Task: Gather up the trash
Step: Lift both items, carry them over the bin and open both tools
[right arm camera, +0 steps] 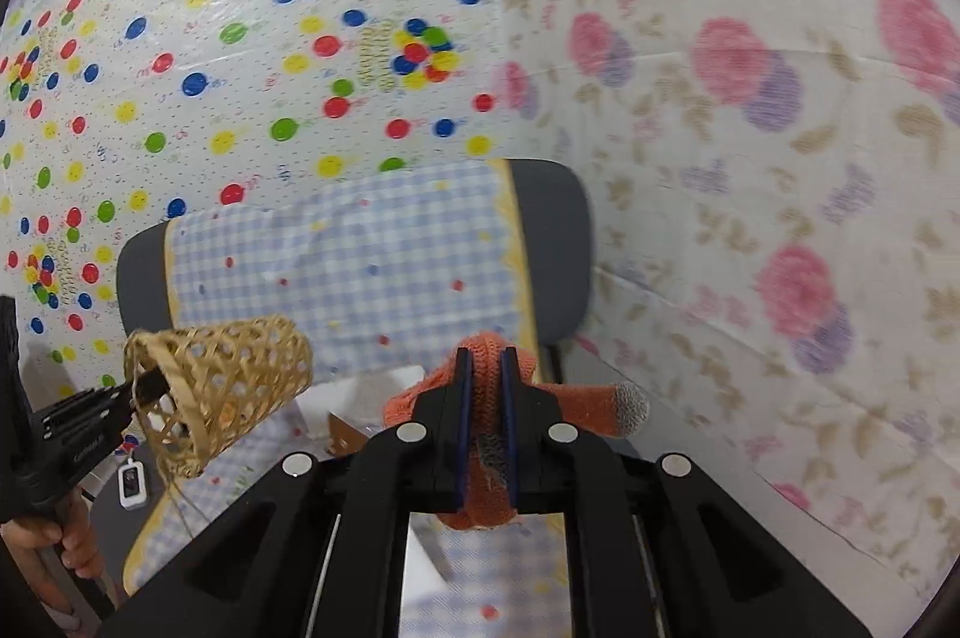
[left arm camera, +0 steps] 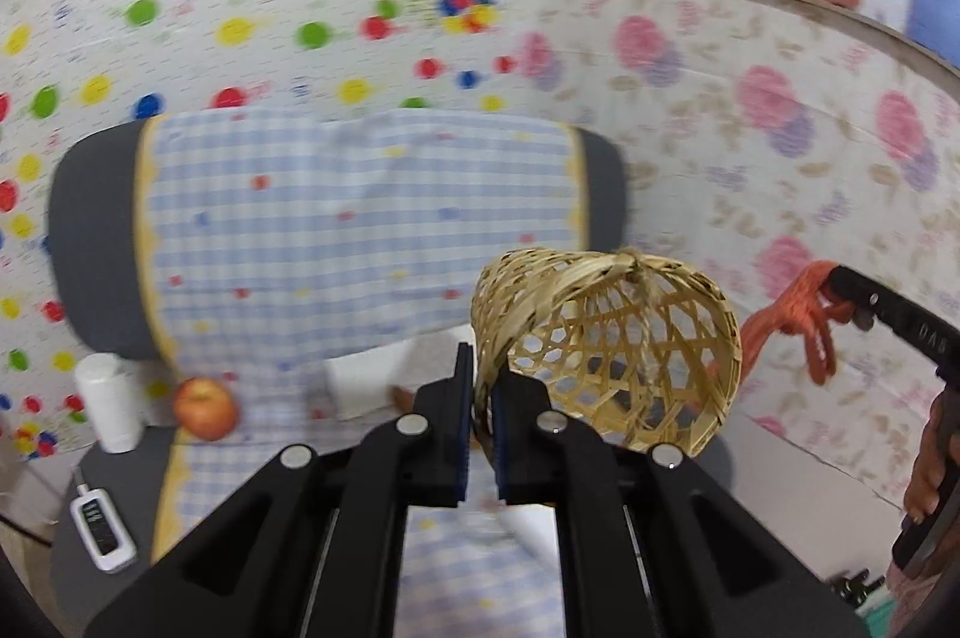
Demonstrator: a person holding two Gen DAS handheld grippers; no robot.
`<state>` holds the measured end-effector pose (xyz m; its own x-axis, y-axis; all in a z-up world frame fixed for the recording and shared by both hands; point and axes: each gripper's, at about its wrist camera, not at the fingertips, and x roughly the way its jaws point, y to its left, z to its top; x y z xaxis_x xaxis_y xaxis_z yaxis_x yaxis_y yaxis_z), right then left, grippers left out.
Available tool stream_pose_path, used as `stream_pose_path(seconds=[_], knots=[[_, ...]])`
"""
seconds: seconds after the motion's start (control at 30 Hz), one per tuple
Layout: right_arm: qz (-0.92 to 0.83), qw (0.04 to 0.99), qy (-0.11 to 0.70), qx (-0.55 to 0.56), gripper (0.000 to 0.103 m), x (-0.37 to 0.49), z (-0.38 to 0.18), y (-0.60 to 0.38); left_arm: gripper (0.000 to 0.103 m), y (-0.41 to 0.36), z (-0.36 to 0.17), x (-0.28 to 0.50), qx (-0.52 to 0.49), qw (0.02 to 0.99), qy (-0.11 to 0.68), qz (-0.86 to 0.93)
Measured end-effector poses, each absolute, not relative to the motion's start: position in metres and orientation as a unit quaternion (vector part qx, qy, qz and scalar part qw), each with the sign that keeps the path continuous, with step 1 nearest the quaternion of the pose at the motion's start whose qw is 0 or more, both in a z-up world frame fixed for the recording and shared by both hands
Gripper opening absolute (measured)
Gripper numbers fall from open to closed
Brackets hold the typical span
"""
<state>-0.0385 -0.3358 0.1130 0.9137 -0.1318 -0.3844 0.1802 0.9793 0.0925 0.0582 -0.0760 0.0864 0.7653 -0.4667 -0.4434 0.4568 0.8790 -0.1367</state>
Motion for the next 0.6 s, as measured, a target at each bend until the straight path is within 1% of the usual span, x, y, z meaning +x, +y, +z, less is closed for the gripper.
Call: stream_pose_path(seconds=[0.1,0.27,0.43,0.6], knots=[[-0.112,0.971,0.199,0.07,0.01,-0.083,0.098,-0.353,0.004,-0.117,0.076,0.032,0.0,0.923,0.242,-0.3],[-0.172,0.957,0.218,0.084,0.01,-0.149,0.064,-0.375,0.004,-0.17,0.042,-0.008,0.026,0.899,0.254,-0.357],[-0.236,0.936,0.241,0.102,0.01,-0.207,0.018,-0.384,0.004,-0.216,-0.009,-0.049,0.067,0.868,0.287,-0.401],[-0.284,0.912,0.272,0.117,0.01,-0.244,-0.031,-0.388,0.004,-0.254,-0.057,-0.084,0.101,0.834,0.318,-0.439]])
